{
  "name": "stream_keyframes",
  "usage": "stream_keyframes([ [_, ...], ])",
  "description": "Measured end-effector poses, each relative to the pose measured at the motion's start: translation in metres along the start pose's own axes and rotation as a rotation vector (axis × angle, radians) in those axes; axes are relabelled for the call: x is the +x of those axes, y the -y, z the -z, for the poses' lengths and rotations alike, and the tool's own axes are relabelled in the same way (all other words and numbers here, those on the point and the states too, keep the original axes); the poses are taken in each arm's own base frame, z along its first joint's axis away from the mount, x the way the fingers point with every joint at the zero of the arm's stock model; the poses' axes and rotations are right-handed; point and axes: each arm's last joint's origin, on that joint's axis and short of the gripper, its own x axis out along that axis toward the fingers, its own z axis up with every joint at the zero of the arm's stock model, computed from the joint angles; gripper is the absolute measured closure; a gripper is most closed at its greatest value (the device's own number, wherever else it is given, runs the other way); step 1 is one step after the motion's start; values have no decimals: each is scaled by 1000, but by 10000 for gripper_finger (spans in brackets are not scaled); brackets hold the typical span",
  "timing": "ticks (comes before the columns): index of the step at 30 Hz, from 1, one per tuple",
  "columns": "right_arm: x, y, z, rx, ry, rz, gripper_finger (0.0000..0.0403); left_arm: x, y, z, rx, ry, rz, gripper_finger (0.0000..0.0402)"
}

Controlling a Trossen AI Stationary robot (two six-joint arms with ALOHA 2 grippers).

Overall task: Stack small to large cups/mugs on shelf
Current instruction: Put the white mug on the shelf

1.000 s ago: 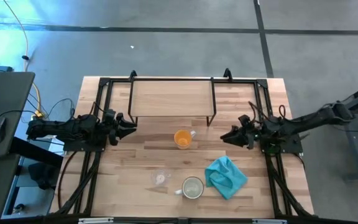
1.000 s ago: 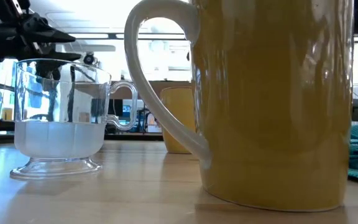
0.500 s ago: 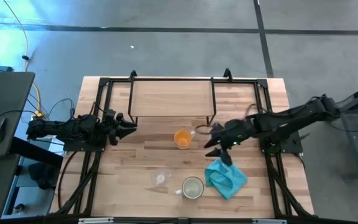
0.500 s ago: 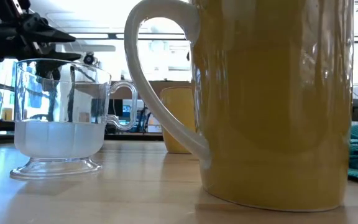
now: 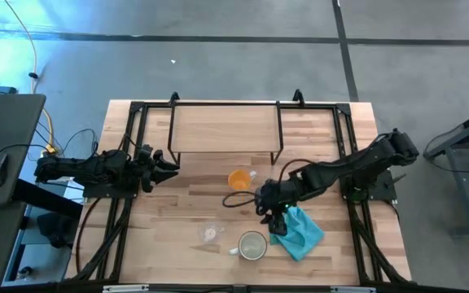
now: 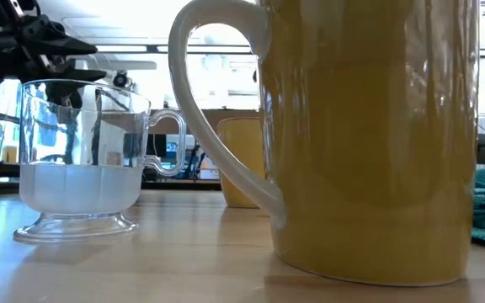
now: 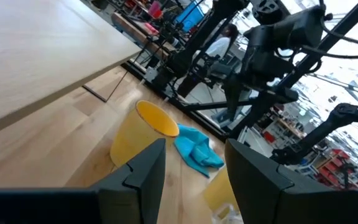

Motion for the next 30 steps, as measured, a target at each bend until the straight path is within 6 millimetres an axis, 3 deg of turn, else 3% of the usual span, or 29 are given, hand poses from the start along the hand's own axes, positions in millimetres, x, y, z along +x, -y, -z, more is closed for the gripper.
stream_keyframes([
  [14,-1,-8,-22,222,237,-76,222,0,3,3,-25,-103,122,247],
  [30,-2,-12,-23,55,245,-113,222,-1,4,3,-70,-117,143,247],
])
